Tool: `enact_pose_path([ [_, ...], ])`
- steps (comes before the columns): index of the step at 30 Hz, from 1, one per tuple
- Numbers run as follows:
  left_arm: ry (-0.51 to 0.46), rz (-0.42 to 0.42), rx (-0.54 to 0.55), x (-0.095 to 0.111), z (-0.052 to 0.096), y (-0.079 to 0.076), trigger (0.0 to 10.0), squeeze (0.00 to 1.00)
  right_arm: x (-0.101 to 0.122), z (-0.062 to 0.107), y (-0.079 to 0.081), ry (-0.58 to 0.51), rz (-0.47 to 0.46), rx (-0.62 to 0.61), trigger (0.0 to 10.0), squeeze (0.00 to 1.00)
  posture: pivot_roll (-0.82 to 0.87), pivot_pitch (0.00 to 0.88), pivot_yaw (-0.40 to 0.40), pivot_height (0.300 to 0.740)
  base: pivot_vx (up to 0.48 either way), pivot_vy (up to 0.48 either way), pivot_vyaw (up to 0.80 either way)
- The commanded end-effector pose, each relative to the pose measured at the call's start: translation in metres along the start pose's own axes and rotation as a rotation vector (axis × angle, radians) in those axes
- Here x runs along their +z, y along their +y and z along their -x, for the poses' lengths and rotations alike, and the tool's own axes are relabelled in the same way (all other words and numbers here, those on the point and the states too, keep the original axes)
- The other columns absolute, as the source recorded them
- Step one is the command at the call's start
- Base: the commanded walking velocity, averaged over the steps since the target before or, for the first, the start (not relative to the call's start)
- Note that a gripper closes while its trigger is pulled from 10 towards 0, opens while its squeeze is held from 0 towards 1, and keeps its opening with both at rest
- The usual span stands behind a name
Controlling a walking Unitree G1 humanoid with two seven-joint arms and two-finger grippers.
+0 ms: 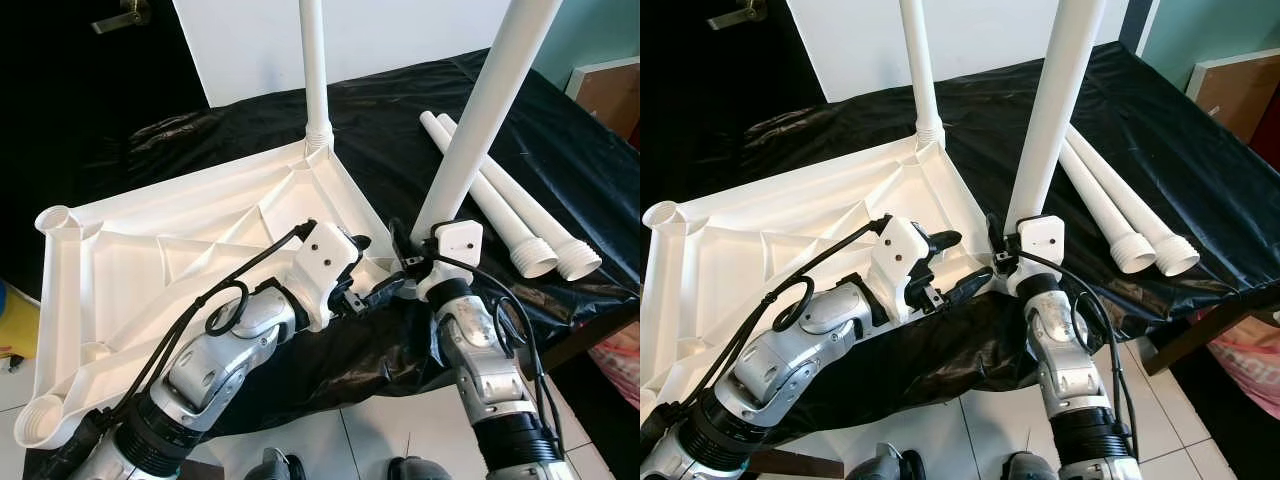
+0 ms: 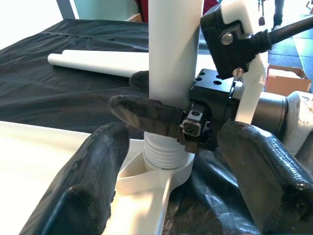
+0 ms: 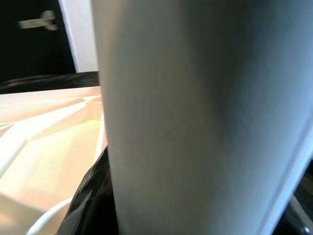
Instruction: Building children table
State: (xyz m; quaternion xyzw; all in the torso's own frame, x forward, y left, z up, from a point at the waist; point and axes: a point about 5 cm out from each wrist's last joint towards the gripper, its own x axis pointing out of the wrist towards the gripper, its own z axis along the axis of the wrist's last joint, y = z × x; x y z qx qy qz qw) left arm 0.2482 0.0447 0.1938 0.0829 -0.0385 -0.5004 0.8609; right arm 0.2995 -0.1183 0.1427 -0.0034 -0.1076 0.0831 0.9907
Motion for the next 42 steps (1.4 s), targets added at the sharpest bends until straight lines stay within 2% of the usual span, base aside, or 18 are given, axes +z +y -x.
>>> enact_pose_path([
  [1, 0.011, -0.006, -0.173, 0.0, 0.001, -0.011, 10.0, 0.0, -0.035, 0.014, 0.001, 0.177, -0.03, -0.116, 10.0, 0.0, -0.05, 0.113, 0.067, 0.74, 0.0, 0.0, 0.0],
  [2, 0.01, -0.006, -0.173, 0.0, 0.001, -0.011, 10.0, 0.0, -0.037, 0.015, 0.002, 0.193, -0.041, -0.186, 10.0, 0.0, -0.05, 0.109, 0.064, 0.74, 0.0, 0.0, 0.0],
  [4, 0.01, -0.006, -0.173, 0.0, 0.001, -0.011, 10.0, 0.0, -0.037, 0.015, 0.002, 0.193, -0.041, -0.186, 10.0, 0.0, -0.05, 0.109, 0.064, 0.74, 0.0, 0.0, 0.0],
  [5, 0.009, -0.006, -0.173, 0.0, 0.0, -0.011, 10.0, 0.0, -0.038, 0.015, 0.004, 0.2, -0.037, -0.237, 10.0, 0.0, -0.05, 0.107, 0.062, 0.74, 0.0, 0.0, 0.0],
  [7, 0.007, -0.006, -0.173, 0.001, 0.0, -0.012, 10.0, 0.0, -0.037, 0.014, 0.006, 0.193, -0.034, -0.257, 10.0, 0.0, -0.05, 0.103, 0.062, 0.74, 0.0, 0.0, 0.0],
  [16, 0.003, -0.014, -0.172, 0.002, 0.0, -0.011, 10.0, 0.0, -0.033, 0.013, 0.006, 0.168, -0.051, -0.254, 10.0, 0.0, -0.05, 0.088, 0.054, 0.74, 0.0, 0.0, 0.0],
  [17, 0.003, -0.014, -0.171, 0.002, -0.001, -0.011, 10.0, 0.0, -0.03, 0.013, 0.004, 0.147, -0.052, -0.25, 10.0, 0.19, -0.05, 0.088, 0.054, 0.74, 0.0, 0.0, 0.0],
  [18, 0.003, -0.014, -0.171, 0.002, -0.001, -0.011, 10.0, 0.0, -0.03, 0.013, 0.004, 0.147, -0.052, -0.25, 10.0, 0.19, -0.05, 0.088, 0.054, 0.74, 0.0, 0.0, 0.0],
  [19, 0.002, -0.014, -0.17, 0.002, -0.001, -0.012, 10.0, 0.0, -0.028, 0.013, 0.004, 0.133, -0.053, -0.249, 10.0, 1.0, -0.05, 0.088, 0.054, 0.74, 0.0, 0.0, 0.0],
  [25, 0.0, -0.013, -0.171, 0.002, -0.001, -0.012, 10.0, 0.0, -0.015, 0.01, -0.001, 0.047, -0.057, -0.169, 10.0, 1.0, -0.06, 0.093, 0.055, 0.74, 0.0, 0.0, 0.0],
  [27, 0.001, -0.012, -0.172, 0.001, -0.002, -0.012, 10.0, 0.0, -0.009, 0.009, -0.007, 0.011, -0.054, -0.122, 10.0, 1.0, -0.06, 0.093, 0.056, 0.74, 0.0, 0.0, 0.0],
  [31, 0.0, -0.012, -0.173, 0.001, -0.002, -0.012, 10.0, 0.0, -0.006, 0.008, -0.012, 0.001, -0.046, -0.095, 10.0, 1.0, -0.06, 0.095, 0.056, 0.74, 0.0, 0.0, 0.0],
  [32, 0.0, -0.011, -0.173, 0.001, -0.002, -0.013, 10.0, 0.0, -0.004, 0.007, -0.017, -0.002, -0.038, -0.058, 10.0, 0.69, -0.07, 0.097, 0.056, 0.74, 0.0, 0.0, 0.0],
  [33, -0.001, -0.011, -0.174, 0.002, -0.002, -0.012, 10.0, 0.0, -0.002, 0.006, -0.022, -0.005, -0.029, -0.001, 10.0, 0.0, -0.07, 0.099, 0.057, 0.74, 0.0, 0.0, 0.0],
  [38, -0.002, -0.013, -0.173, 0.002, -0.002, -0.012, 10.0, 0.0, 0.002, 0.005, -0.025, -0.013, -0.017, 0.06, 10.0, 0.0, -0.07, 0.101, 0.058, 0.74, 0.0, 0.0, 0.0],
  [39, -0.002, -0.013, -0.171, 0.002, -0.002, -0.011, 10.0, 0.0, 0.005, 0.004, -0.028, -0.015, -0.003, 0.14, 10.0, 0.0, -0.07, 0.102, 0.061, 0.74, 0.0, 0.0, 0.0],
  [41, -0.002, -0.013, -0.171, 0.002, -0.002, -0.011, 10.0, 0.0, 0.005, 0.004, -0.028, -0.015, -0.003, 0.14, 10.0, 0.0, -0.07, 0.102, 0.061, 0.74, 0.0, 0.0, 0.0],
  [42, -0.002, -0.013, -0.171, 0.002, -0.002, -0.01, 10.0, 0.0, 0.007, 0.003, -0.03, -0.013, 0.011, 0.215, 10.0, 0.0, -0.07, 0.103, 0.063, 0.74, 0.0, 0.0, 0.0],
])
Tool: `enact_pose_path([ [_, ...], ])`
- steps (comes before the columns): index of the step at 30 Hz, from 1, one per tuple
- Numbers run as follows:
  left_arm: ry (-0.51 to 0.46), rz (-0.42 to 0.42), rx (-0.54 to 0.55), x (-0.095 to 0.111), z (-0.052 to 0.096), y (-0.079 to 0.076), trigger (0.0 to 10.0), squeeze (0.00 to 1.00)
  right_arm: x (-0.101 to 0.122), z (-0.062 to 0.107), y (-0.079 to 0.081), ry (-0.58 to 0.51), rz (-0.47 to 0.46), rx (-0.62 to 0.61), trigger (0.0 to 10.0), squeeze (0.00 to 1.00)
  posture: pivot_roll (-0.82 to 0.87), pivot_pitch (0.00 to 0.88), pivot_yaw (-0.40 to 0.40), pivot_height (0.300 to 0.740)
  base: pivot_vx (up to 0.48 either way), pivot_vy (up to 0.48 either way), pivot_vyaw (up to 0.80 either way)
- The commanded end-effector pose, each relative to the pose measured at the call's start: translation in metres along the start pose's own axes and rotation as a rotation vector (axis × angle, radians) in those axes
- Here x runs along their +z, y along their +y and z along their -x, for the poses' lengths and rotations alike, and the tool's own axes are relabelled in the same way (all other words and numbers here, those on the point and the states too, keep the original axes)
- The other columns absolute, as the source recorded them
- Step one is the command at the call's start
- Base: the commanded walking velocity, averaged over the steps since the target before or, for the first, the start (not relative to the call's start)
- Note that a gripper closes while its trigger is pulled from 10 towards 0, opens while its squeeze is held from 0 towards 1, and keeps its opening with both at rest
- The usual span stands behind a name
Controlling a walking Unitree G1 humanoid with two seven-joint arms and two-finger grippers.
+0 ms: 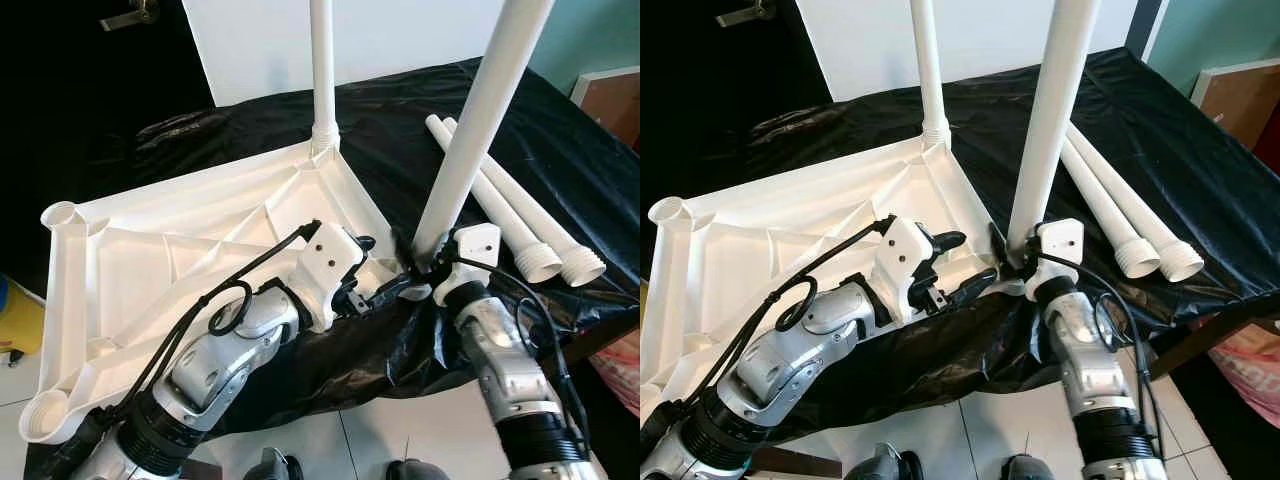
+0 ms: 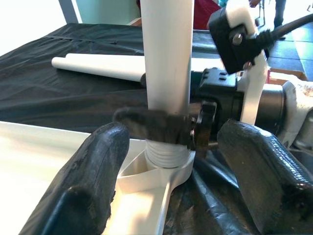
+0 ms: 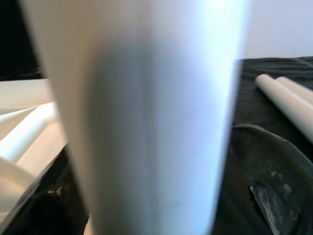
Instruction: Building children table
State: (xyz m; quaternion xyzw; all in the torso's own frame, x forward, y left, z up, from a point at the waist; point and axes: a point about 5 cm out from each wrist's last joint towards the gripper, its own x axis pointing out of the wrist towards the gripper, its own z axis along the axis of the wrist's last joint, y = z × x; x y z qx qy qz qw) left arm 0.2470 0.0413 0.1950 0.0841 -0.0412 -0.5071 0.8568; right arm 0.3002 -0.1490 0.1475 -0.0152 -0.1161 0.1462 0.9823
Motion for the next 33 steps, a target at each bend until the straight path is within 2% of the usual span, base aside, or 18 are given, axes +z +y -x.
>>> enact_pose_path([
  [1, 0.003, -0.007, -0.155, 0.0, 0.0, -0.008, 10.0, 0.0, 0.002, 0.0, 0.0, 0.004, -0.001, 0.086, 10.0, 0.0, -0.07, 0.103, 0.063, 0.74, 0.0, 0.0, 0.0],
  [2, 0.003, -0.007, -0.155, 0.0, 0.0, -0.008, 10.0, 0.0, 0.002, 0.0, 0.0, 0.004, -0.001, 0.086, 10.0, 0.0, -0.07, 0.103, 0.063, 0.74, 0.0, 0.0, 0.0],
  [3, 0.008, -0.008, -0.16, -0.001, 0.0, -0.008, 10.0, 0.0, 0.003, -0.001, -0.005, 0.032, 0.042, 0.233, 10.0, 0.0, -0.08, 0.105, 0.067, 0.74, 0.0, 0.0, 0.0],
  [8, 0.015, -0.014, -0.162, -0.002, 0.0, -0.008, 10.0, 0.0, 0.001, -0.003, -0.013, 0.069, 0.096, 0.318, 10.0, 0.0, -0.07, 0.106, 0.067, 0.74, 0.0, 0.0, 0.0],
  [9, 0.017, -0.015, -0.161, -0.002, 0.0, -0.007, 10.0, 0.0, -0.001, -0.003, -0.015, 0.082, 0.108, 0.33, 8.0, 0.0, -0.07, 0.106, 0.068, 0.74, 0.0, 0.0, 0.0],
  [10, 0.018, -0.017, -0.161, -0.002, 0.0, -0.007, 10.0, 0.0, -0.002, -0.004, -0.017, 0.09, 0.117, 0.336, 6.4, 0.0, -0.07, 0.106, 0.068, 0.74, 0.0, 0.0, 0.0],
  [14, 0.019, -0.018, -0.16, -0.002, 0.0, -0.007, 10.0, 0.0, -0.002, -0.004, -0.02, 0.097, 0.121, 0.343, 6.4, 0.0, -0.07, 0.106, 0.068, 0.74, 0.0, 0.0, 0.0],
  [15, 0.019, -0.018, -0.159, -0.002, 0.001, -0.007, 10.0, 0.0, -0.004, -0.003, -0.021, 0.106, 0.121, 0.349, 2.1, 0.0, -0.07, 0.107, 0.069, 0.74, 0.0, 0.0, 0.0],
  [16, 0.019, -0.018, -0.159, -0.002, 0.001, -0.007, 10.0, 0.0, -0.004, -0.003, -0.021, 0.106, 0.121, 0.349, 2.1, 0.0, -0.07, 0.107, 0.069, 0.74, 0.0, 0.0, 0.0],
  [17, 0.019, -0.018, -0.157, -0.002, 0.001, -0.007, 10.0, 0.0, -0.006, -0.002, -0.024, 0.119, 0.122, 0.363, 0.0, 0.0, -0.07, 0.107, 0.07, 0.74, 0.0, 0.0, 0.0],
  [25, 0.022, -0.016, -0.16, -0.002, 0.001, -0.007, 10.0, 0.0, -0.01, 0.0, -0.031, 0.143, 0.122, 0.389, 0.0, 0.0, -0.07, 0.11, 0.077, 0.74, 0.0, 0.0, 0.0],
  [26, 0.022, -0.017, -0.161, -0.002, 0.001, -0.007, 10.0, 0.0, -0.011, 0.0, -0.032, 0.152, 0.117, 0.381, 1.3, 0.0, -0.07, 0.11, 0.078, 0.74, 0.0, 0.0, 0.0],
  [27, 0.022, -0.017, -0.161, -0.002, 0.001, -0.007, 10.0, 0.0, -0.011, 0.0, -0.032, 0.152, 0.117, 0.381, 1.3, 0.0, -0.07, 0.11, 0.078, 0.74, 0.0, 0.0, 0.0],
  [28, 0.022, -0.017, -0.161, -0.002, 0.001, -0.007, 10.0, 0.0, -0.013, 0.001, -0.033, 0.16, 0.108, 0.371, 10.0, 0.0, -0.07, 0.111, 0.078, 0.74, 0.0, 0.0, 0.0],
  [33, 0.024, -0.017, -0.16, -0.002, 0.002, -0.007, 10.0, 0.0, -0.018, 0.002, -0.03, 0.18, 0.081, 0.335, 10.0, 0.0, -0.07, 0.111, 0.078, 0.74, 0.0, 0.0, 0.0],
])
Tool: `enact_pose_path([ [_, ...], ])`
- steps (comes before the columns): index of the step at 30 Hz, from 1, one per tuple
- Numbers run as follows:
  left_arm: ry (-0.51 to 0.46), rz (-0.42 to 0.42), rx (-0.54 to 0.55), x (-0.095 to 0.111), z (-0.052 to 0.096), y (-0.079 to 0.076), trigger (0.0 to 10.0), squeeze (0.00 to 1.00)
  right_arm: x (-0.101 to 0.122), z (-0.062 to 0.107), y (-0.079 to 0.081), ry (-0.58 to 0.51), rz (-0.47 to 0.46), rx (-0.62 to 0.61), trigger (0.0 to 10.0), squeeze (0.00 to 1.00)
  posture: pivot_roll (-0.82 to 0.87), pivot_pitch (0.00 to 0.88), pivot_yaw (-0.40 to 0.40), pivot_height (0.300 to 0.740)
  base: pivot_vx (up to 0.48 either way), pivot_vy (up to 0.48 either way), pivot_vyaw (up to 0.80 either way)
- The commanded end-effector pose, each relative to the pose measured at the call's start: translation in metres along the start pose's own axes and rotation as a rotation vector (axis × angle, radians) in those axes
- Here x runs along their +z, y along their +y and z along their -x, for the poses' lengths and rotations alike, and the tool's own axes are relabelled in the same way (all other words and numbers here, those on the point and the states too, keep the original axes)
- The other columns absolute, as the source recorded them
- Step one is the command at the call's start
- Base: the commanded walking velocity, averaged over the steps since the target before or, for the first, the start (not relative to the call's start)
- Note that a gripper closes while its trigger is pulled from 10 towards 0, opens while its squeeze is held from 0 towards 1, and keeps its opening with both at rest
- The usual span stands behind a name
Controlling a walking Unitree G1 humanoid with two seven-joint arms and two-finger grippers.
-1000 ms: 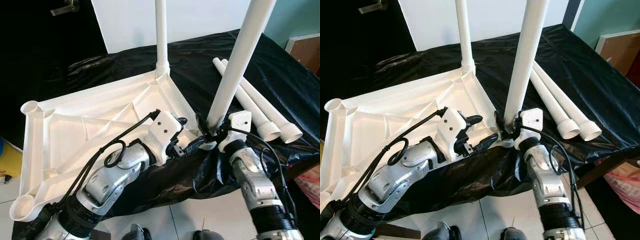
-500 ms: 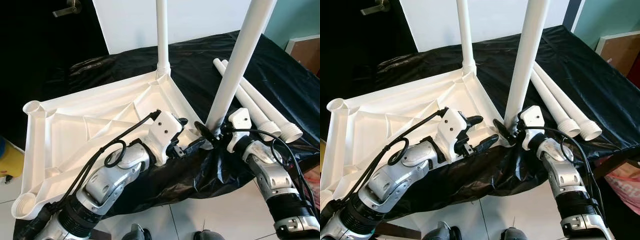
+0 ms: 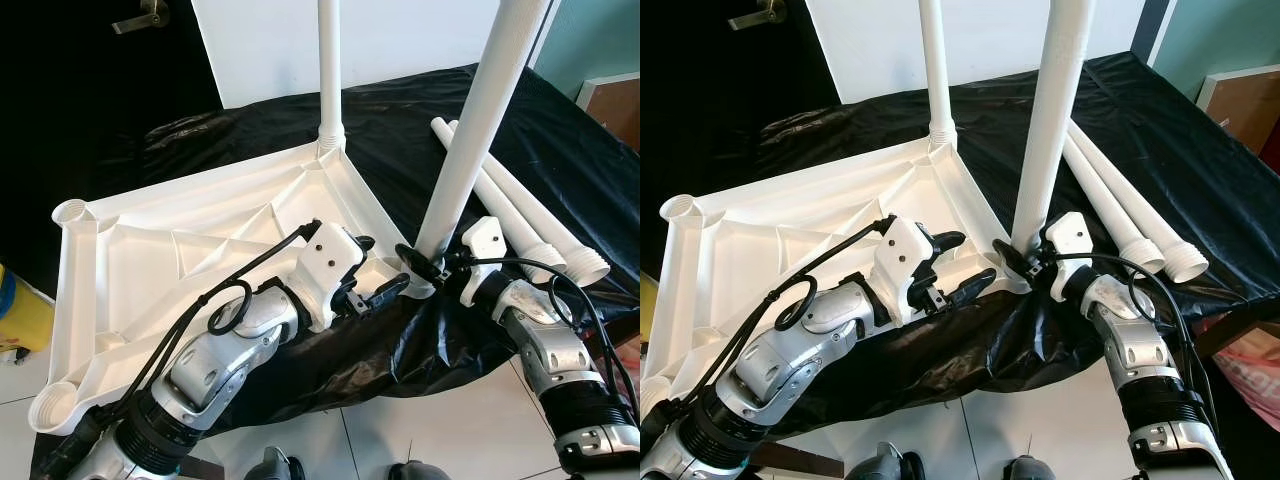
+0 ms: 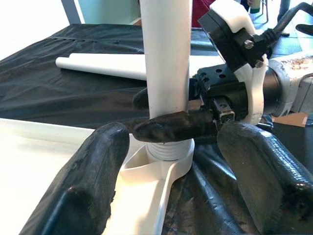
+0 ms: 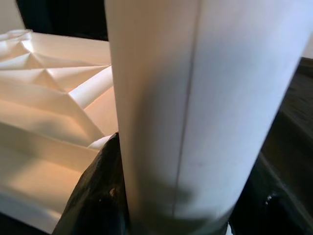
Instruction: Building children table
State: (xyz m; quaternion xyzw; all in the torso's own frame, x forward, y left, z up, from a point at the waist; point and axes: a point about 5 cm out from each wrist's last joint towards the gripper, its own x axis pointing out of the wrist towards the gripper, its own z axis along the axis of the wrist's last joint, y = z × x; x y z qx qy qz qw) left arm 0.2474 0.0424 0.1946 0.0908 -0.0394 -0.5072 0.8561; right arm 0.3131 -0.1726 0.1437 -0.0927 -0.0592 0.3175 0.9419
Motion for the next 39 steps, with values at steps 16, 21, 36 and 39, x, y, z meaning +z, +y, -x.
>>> enact_pose_path([
  [16, 0.018, -0.008, -0.152, -0.003, 0.001, -0.007, 10.0, 0.0, -0.02, -0.002, 0.022, 0.1, -0.067, -0.275, 10.0, 0.0, -0.08, 0.11, 0.073, 0.74, 0.0, 0.0, 0.0],
  [21, 0.018, -0.006, -0.15, -0.004, 0.0, -0.007, 10.0, 0.0, -0.024, -0.003, 0.034, 0.127, -0.121, -0.42, 10.0, 0.0, -0.08, 0.105, 0.065, 0.74, 0.0, 0.0, 0.0],
  [36, 0.01, -0.004, -0.148, -0.004, -0.002, -0.007, 10.0, 0.0, -0.026, -0.004, 0.047, 0.174, -0.21, -0.842, 10.0, 0.0, -0.08, 0.085, 0.057, 0.74, 0.0, 0.0, 0.0],
  [39, 0.009, -0.003, -0.147, -0.004, -0.002, -0.007, 10.0, 0.0, -0.021, -0.006, 0.049, 0.148, -0.215, -0.821, 10.0, 0.0, -0.08, 0.08, 0.06, 0.74, 0.0, 0.0, 0.0],
])
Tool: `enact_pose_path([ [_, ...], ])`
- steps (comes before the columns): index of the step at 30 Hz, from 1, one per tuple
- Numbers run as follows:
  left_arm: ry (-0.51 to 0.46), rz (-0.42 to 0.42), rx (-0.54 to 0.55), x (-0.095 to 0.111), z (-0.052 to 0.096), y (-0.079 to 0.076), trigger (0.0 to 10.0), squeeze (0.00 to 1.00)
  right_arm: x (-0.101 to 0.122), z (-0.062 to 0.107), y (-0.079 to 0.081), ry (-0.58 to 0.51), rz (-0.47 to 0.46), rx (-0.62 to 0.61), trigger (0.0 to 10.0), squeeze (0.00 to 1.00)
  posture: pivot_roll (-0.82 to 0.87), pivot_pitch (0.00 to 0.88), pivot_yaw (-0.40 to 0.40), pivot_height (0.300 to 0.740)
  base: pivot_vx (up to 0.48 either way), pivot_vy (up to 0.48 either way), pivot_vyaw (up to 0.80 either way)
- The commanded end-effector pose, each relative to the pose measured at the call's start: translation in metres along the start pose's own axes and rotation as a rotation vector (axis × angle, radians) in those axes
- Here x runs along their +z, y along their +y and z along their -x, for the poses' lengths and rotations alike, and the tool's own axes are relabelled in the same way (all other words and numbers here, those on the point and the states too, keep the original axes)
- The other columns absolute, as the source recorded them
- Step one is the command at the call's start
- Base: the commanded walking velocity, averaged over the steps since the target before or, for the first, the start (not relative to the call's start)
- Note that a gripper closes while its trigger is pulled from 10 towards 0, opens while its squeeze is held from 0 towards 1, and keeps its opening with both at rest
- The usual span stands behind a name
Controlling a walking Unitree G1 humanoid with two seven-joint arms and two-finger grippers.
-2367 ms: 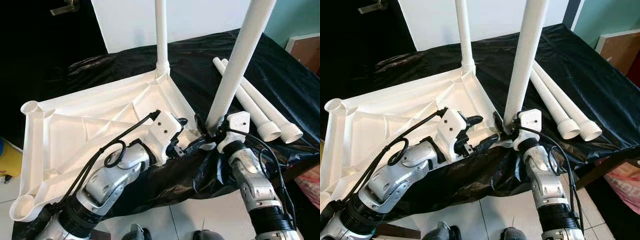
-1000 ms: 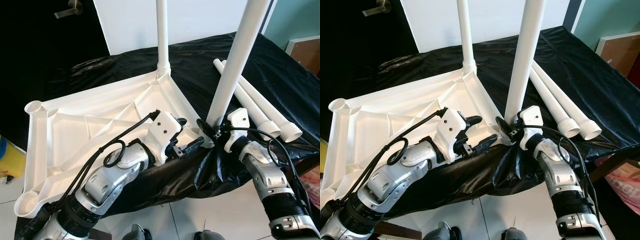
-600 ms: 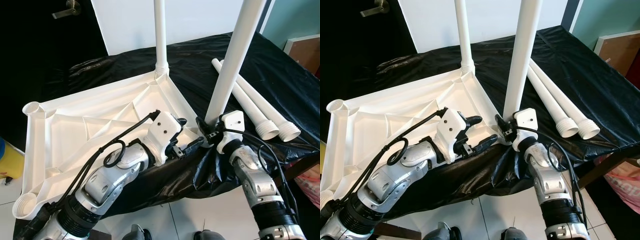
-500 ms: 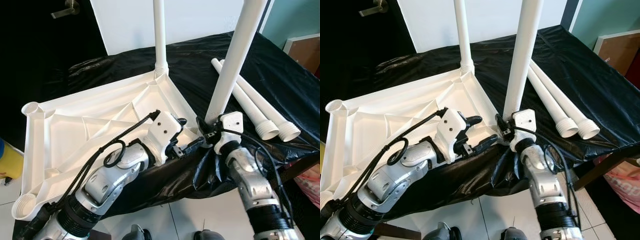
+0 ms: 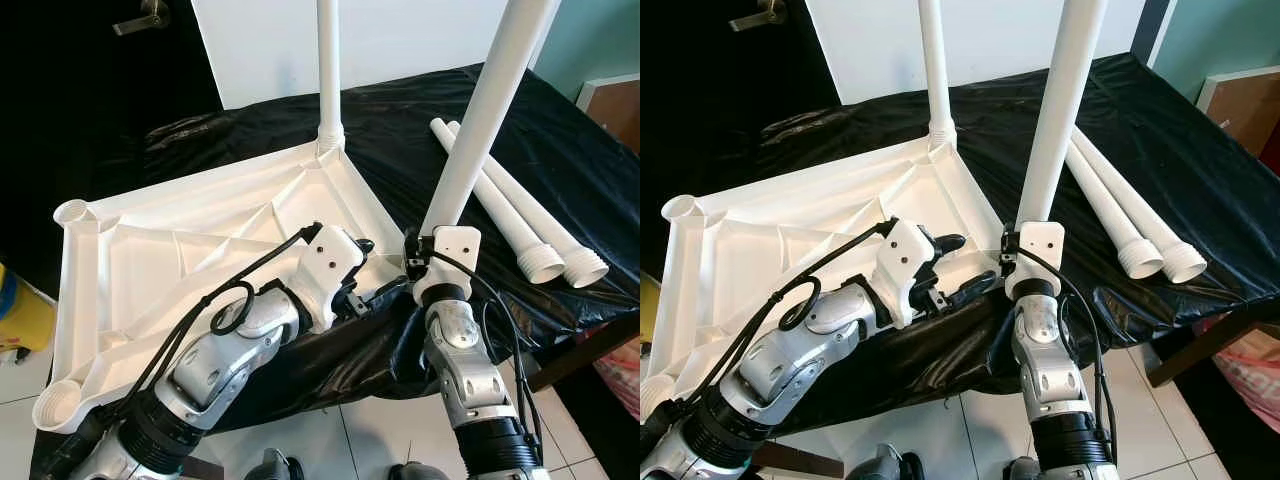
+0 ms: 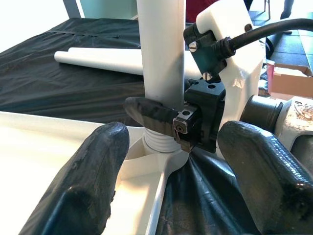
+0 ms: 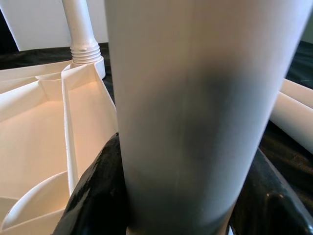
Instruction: Building children table
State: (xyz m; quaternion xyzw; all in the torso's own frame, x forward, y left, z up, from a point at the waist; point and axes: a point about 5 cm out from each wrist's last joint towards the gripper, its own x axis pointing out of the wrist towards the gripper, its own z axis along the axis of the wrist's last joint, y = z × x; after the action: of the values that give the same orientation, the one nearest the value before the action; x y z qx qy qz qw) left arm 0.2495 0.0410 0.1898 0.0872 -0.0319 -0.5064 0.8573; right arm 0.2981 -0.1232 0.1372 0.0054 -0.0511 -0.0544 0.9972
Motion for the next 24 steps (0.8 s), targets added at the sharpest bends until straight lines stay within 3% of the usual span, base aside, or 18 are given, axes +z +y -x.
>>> enact_pose_path([
  [1, 0.002, -0.023, -0.152, 0.0, 0.0, -0.007, 10.0, 0.0, -0.022, 0.008, -0.011, 0.116, -0.003, -0.068, 10.0, 0.0, -0.08, 0.078, 0.061, 0.74, 0.0, 0.0, 0.0],
  [6, 0.002, -0.026, -0.15, 0.0, -0.001, -0.006, 10.0, 0.0, -0.019, 0.008, -0.01, 0.097, 0.015, -0.071, 10.0, 0.0, -0.08, 0.073, 0.063, 0.74, 0.0, 0.0, 0.0],
  [7, 0.002, -0.025, -0.15, 0.0, -0.001, -0.006, 10.0, 0.0, -0.018, 0.007, -0.011, 0.088, 0.014, -0.067, 10.0, 0.73, -0.08, 0.073, 0.063, 0.74, 0.0, 0.0, 0.0],
  [8, 0.002, -0.025, -0.15, 0.0, -0.001, -0.006, 10.0, 0.0, -0.017, 0.007, -0.011, 0.082, 0.013, -0.064, 10.0, 1.0, -0.08, 0.072, 0.062, 0.74, 0.0, 0.0, 0.0],
  [22, -0.003, -0.024, -0.143, 0.0, -0.001, -0.007, 10.0, 0.0, -0.001, -0.005, -0.017, 0.002, 0.005, 0.164, 10.0, 1.0, -0.08, 0.08, 0.06, 0.74, 0.0, 0.0, 0.0],
  [23, -0.003, -0.024, -0.141, -0.001, -0.001, -0.007, 10.0, 0.0, 0.001, -0.007, -0.02, -0.003, 0.01, 0.198, 10.0, 0.89, -0.08, 0.082, 0.06, 0.74, 0.0, 0.0, 0.0],
  [24, -0.002, -0.023, -0.14, -0.001, -0.001, -0.007, 10.0, 0.0, 0.002, -0.008, -0.023, -0.002, 0.011, 0.264, 10.0, 0.0, -0.08, 0.083, 0.062, 0.74, 0.0, 0.0, 0.0],
])
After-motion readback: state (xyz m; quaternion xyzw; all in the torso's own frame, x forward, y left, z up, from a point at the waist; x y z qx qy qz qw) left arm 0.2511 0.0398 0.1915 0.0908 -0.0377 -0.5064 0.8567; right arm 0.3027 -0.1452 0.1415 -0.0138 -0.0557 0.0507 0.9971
